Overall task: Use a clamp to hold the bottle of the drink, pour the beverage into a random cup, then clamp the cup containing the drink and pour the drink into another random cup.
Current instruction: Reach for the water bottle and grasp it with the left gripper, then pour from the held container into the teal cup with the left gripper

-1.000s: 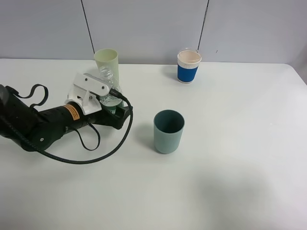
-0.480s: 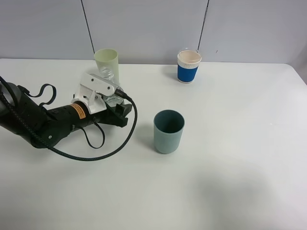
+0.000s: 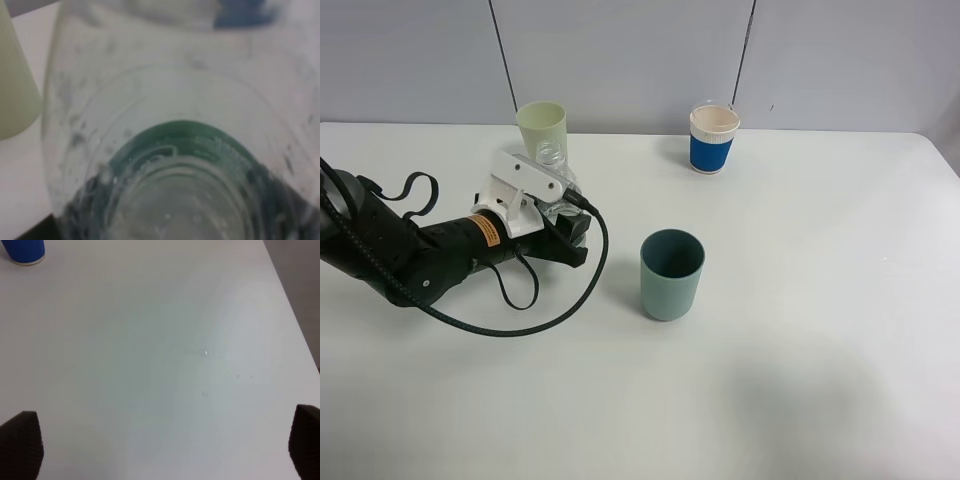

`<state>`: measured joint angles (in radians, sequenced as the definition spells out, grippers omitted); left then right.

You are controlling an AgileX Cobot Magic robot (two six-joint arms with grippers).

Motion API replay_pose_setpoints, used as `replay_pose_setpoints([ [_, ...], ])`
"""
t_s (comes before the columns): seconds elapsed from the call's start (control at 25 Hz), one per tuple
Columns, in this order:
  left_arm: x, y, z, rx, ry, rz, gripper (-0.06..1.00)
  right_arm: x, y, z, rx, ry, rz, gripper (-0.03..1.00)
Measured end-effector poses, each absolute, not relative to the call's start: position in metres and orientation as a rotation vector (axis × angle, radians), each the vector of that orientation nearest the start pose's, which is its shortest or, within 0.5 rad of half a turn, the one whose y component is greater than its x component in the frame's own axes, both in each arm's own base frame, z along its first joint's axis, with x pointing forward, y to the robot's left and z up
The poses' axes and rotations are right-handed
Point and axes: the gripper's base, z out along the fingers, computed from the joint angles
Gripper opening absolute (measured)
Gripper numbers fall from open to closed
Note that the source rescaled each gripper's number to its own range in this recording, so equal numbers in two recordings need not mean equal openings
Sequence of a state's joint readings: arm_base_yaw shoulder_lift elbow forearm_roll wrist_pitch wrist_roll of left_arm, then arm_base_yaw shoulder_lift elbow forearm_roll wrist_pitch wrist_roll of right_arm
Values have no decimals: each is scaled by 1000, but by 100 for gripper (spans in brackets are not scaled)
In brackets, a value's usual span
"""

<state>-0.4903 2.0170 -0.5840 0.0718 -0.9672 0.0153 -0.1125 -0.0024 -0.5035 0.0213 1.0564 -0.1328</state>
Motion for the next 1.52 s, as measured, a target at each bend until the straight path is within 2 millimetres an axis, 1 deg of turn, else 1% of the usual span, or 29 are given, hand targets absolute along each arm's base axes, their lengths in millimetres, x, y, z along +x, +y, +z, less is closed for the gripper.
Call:
replay_pose_setpoints([
  [0.2,277,-154,94,581,1914,-330,0,-5,2,279,-22,2036,-129,100],
  [0.44,272,-153,111,631,1973,-274,0,-5,2,279,-22,2036,-129,100],
  [0.64,263,-161,130,735,1927,-131,0,-5,2,279,-22,2036,-129,100],
  [0.8,254,-168,139,826,1886,-7,0,-5,2,279,-22,2036,-129,100],
  [1.08,240,-177,145,950,1857,169,0,-5,2,279,-22,2036,-129,100],
  [1.36,227,-184,150,1033,1823,352,0,-5,2,279,-22,2036,-129,100],
  [1.52,225,-195,157,1105,1785,461,0,-5,2,279,-22,2036,-129,100],
])
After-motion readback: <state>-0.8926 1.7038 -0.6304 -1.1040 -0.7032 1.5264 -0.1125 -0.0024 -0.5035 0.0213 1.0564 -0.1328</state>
